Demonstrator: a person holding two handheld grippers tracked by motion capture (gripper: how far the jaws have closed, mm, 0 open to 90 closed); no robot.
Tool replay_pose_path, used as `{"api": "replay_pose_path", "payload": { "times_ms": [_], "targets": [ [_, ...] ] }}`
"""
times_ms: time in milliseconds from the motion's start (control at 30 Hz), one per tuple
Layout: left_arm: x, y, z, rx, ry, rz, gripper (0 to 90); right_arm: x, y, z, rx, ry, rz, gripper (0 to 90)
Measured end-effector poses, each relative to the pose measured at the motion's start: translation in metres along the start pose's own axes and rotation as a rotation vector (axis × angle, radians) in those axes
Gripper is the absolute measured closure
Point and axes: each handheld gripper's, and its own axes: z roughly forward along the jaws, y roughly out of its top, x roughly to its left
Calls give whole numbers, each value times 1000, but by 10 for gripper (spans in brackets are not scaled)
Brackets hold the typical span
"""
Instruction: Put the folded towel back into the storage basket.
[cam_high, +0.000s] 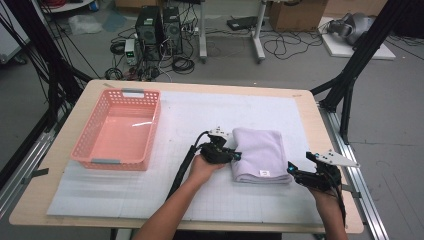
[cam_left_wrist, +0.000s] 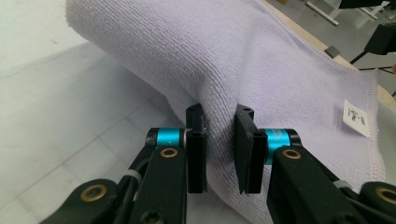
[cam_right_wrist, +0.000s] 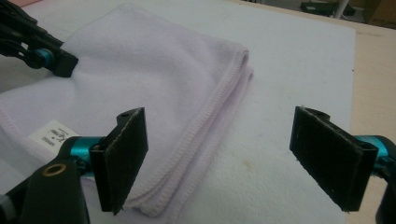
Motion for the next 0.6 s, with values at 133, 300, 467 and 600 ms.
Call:
{"api": "replay_pose_path", "payload": {
  "times_ms": [133, 300, 467, 600],
  "targets": [
    [12, -1, -20, -10, 22, 15, 764, 0, 0, 0, -1, -1, 0, 180],
    [27, -10, -47, -62, 57, 36, 763, 1, 0, 1, 1, 0, -5, 180],
    [36, -20, -68, -108, 78, 75, 763, 3, 1, 2, 6, 3, -8, 180],
    [43, -27, -83, -138, 91, 77, 762, 5, 1, 2, 9, 4, -4, 179]
  ]
}}
